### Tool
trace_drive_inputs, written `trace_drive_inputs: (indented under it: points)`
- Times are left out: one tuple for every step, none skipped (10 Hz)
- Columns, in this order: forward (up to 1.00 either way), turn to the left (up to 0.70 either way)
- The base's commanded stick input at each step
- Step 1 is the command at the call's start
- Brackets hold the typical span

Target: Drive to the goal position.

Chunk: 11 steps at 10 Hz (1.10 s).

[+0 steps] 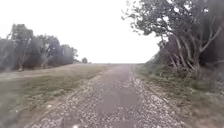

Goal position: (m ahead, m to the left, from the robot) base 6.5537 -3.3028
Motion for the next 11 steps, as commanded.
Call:
trace_drive_inputs:
  points:
    - [0.45,0.00]
    - [0.45,0.00]
    - [0.45,0.00]
    - [0.45,0.00]
    - [0.45,0.00]
    - [0.45,0.00]
    - [0.45,0.00]
    - [0.45,0.00]
    - [0.45,0.00]
    - [0.45,0.00]
    - [0.45,0.00]
